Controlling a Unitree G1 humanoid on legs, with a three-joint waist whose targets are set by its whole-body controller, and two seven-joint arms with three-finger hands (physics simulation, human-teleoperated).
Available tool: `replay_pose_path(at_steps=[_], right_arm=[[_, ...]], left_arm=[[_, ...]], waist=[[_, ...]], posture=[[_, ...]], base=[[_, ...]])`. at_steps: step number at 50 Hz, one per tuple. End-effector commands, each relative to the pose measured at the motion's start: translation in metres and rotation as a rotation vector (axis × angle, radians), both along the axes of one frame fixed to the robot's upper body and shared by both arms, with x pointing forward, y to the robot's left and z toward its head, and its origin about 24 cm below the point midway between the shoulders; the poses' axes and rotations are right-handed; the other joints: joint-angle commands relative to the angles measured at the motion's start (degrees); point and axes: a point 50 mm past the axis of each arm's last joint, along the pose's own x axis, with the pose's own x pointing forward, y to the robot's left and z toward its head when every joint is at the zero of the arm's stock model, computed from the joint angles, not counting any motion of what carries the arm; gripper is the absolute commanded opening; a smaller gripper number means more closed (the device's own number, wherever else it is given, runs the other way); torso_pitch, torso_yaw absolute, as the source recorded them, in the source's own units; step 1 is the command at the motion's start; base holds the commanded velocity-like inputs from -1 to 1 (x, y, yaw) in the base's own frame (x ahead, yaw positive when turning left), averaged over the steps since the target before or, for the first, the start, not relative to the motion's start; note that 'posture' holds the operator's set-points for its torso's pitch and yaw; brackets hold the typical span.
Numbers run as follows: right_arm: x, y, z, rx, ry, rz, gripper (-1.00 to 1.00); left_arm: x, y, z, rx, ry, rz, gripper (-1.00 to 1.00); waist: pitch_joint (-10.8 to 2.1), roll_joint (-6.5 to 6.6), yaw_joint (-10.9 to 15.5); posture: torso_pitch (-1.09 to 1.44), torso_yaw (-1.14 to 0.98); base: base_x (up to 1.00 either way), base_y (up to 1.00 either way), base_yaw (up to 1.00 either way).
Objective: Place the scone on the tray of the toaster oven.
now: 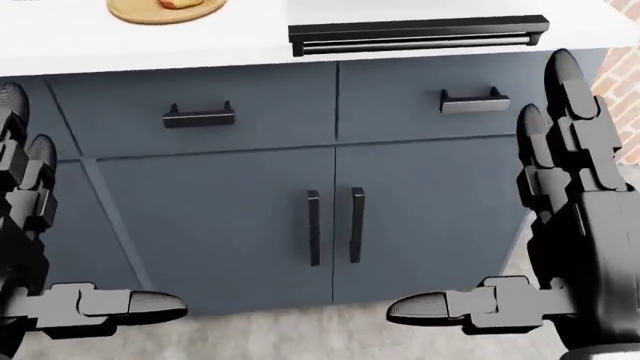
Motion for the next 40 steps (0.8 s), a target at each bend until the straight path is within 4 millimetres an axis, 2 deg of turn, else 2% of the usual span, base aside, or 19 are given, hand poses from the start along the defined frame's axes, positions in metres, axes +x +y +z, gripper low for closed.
replay_pose_path(at_steps=[1, 5, 6, 9, 14, 18, 19, 20, 21, 27, 28, 30, 31, 32, 33, 34, 36, 37, 40], right_arm=[[-0.003, 0.001, 0.009, -0.005, -0.054, 0.002, 1.00], [-0.004, 0.002, 0.009, -0.003, -0.061, 0.004, 1.00], [-0.004, 0.002, 0.003, -0.003, -0.064, 0.005, 1.00], [-0.005, 0.001, 0.014, -0.002, -0.072, 0.003, 1.00], [-0.006, -0.001, 0.019, 0.013, -0.089, -0.002, 1.00], [-0.007, -0.001, 0.015, 0.019, -0.096, -0.001, 1.00], [-0.009, -0.002, 0.017, 0.015, -0.107, -0.006, 1.00], [-0.010, -0.002, 0.025, 0.019, -0.114, -0.004, 1.00], [-0.010, -0.003, 0.021, 0.017, -0.121, -0.008, 1.00], [-0.013, -0.005, 0.029, 0.018, -0.149, -0.012, 1.00], [-0.011, -0.005, 0.037, 0.017, -0.155, -0.011, 1.00], [-0.011, -0.005, 0.040, 0.016, -0.160, -0.012, 1.00], [-0.011, -0.005, 0.041, 0.014, -0.165, -0.010, 1.00], [-0.014, -0.005, 0.037, 0.013, -0.169, -0.011, 1.00], [-0.014, -0.005, 0.037, 0.013, -0.172, -0.010, 1.00], [-0.013, -0.005, 0.039, 0.013, -0.175, -0.010, 1.00], [-0.014, -0.005, 0.038, 0.011, -0.177, -0.012, 1.00], [-0.010, -0.006, 0.047, 0.012, -0.182, -0.011, 1.00], [-0.014, -0.007, 0.044, 0.009, -0.195, -0.013, 1.00]], left_arm=[[-0.002, -0.002, 0.011, 0.013, -0.074, -0.009, 1.00], [-0.004, -0.003, 0.013, 0.014, -0.079, -0.013, 1.00], [-0.004, -0.003, 0.013, 0.013, -0.080, -0.011, 1.00], [-0.004, -0.003, 0.013, 0.015, -0.079, -0.011, 1.00], [-0.004, -0.003, 0.015, 0.014, -0.086, -0.011, 1.00], [-0.004, -0.004, 0.015, 0.015, -0.083, -0.011, 1.00], [-0.005, -0.003, 0.019, 0.021, -0.092, -0.008, 1.00], [-0.005, -0.003, 0.022, 0.022, -0.099, -0.009, 1.00], [-0.006, -0.003, 0.026, 0.026, -0.108, -0.006, 1.00], [-0.007, -0.001, 0.044, 0.041, -0.147, -0.001, 1.00], [-0.008, -0.001, 0.046, 0.043, -0.149, -0.003, 1.00], [-0.007, -0.001, 0.046, 0.044, -0.150, 0.000, 1.00], [-0.007, -0.001, 0.046, 0.045, -0.152, -0.001, 1.00], [-0.007, -0.001, 0.048, 0.046, -0.154, 0.000, 1.00], [-0.007, -0.001, 0.048, 0.047, -0.155, 0.000, 1.00], [-0.007, -0.001, 0.048, 0.049, -0.155, 0.000, 1.00], [-0.007, -0.001, 0.047, 0.049, -0.156, 0.000, 1.00], [-0.008, -0.001, 0.048, 0.052, -0.158, 0.001, 1.00], [-0.010, 0.002, 0.051, 0.057, -0.163, 0.009, 1.00]], waist=[[-0.31, 0.22, -0.22], [-0.44, -0.76, -0.57], [-0.54, -1.25, -0.46], [-0.78, -0.88, -0.31], [-1.06, 2.99, 0.01], [-0.82, 3.51, 0.42], [-1.11, 3.37, 0.57], [-0.58, 3.01, 0.68], [-0.53, 2.70, 0.88], [-1.15, 0.65, 1.66], [-1.25, 0.11, 1.76], [-1.54, -1.76, 1.79], [-2.19, -3.55, 1.67], [-1.16, -1.10, 0.92], [-0.69, -2.58, 1.46], [-0.75, -2.79, 1.12], [-1.13, -2.49, 1.03], [-0.86, -2.30, 0.97], [-0.47, -1.40, 0.75]], posture=[[0.00, 0.00], [0.00, 0.00], [0.00, 0.00], [0.00, 0.00], [0.00, 0.00], [0.00, 0.00], [0.00, 0.00], [0.00, 0.00], [0.00, 0.00], [0.00, 0.00], [0.00, 0.00], [0.00, 0.00], [0.00, 0.00], [0.00, 0.00], [0.00, 0.00], [0.00, 0.00], [0.00, 0.00], [0.00, 0.00], [0.00, 0.00]], base=[[0.22, 0.44, 0.00], [0.25, 0.38, 0.00], [0.26, 0.22, 0.00], [0.27, 0.14, 0.00], [0.27, 0.00, 0.00], [0.26, 0.00, 0.00], [0.38, 0.00, 0.00], [0.39, 0.00, 0.00], [0.39, 0.00, 0.00], [0.39, 0.00, 0.00], [0.39, 0.00, 0.00], [0.39, 0.00, 0.00], [0.39, 0.00, 0.00], [0.39, 0.00, 0.00], [0.39, 0.00, 0.00], [0.39, 0.00, 0.00], [0.39, 0.00, 0.00], [0.39, 0.00, 0.00], [0.40, 0.00, 0.00]])
